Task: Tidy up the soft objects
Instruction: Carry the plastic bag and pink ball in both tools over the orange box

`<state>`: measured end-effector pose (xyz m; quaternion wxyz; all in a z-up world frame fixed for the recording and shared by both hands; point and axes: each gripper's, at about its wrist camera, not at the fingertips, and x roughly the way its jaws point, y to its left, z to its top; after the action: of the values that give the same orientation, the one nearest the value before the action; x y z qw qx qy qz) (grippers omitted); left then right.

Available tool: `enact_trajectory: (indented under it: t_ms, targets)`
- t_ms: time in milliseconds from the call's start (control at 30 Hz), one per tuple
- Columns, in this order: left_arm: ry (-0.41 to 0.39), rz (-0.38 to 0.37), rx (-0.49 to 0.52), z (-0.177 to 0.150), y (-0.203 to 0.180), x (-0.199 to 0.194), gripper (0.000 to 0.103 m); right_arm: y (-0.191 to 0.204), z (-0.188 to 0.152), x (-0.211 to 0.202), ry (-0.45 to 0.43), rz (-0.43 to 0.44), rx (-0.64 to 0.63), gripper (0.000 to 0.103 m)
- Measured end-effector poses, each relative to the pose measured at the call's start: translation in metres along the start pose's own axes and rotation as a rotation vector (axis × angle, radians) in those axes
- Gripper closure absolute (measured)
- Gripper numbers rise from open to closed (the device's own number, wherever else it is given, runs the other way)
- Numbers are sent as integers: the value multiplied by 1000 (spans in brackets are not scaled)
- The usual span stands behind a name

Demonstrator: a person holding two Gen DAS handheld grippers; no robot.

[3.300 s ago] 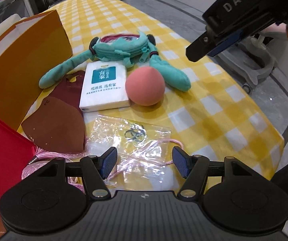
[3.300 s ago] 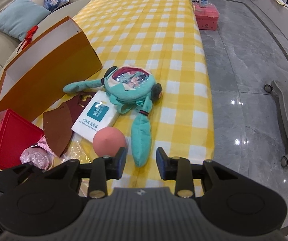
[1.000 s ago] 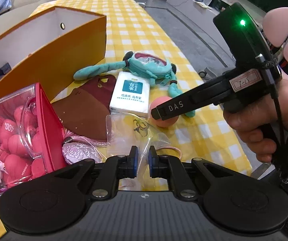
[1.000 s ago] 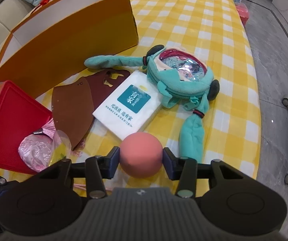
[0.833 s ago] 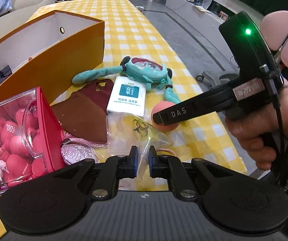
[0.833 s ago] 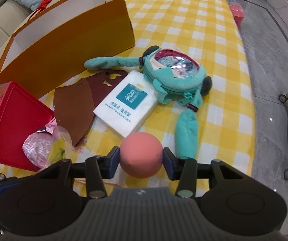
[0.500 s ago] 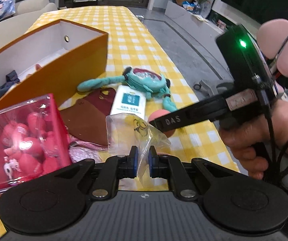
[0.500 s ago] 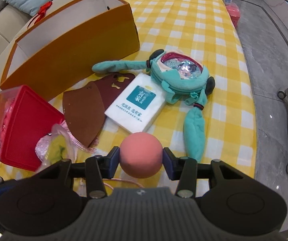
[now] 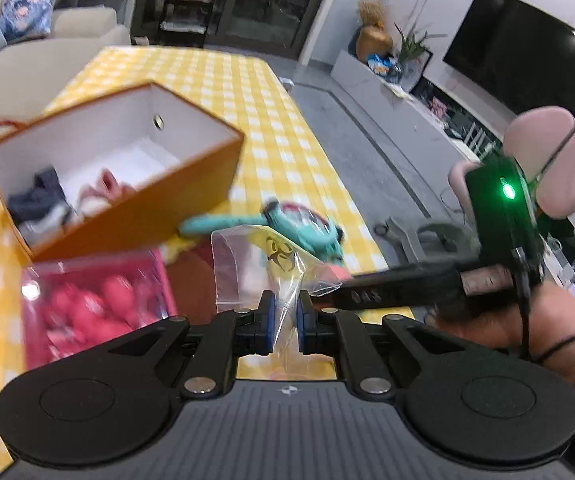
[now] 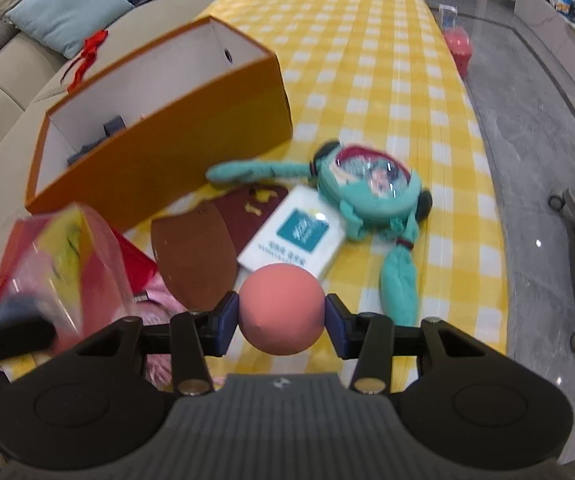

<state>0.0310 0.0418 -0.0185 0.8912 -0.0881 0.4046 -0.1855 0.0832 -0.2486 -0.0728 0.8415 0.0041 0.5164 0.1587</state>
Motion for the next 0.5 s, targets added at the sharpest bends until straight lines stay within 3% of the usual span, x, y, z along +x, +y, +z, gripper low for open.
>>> enact_trajectory:
  t_ms: [500]
  targets:
    - [-78, 81, 5, 86, 77, 2, 92, 50, 71, 1, -78, 69, -87, 57]
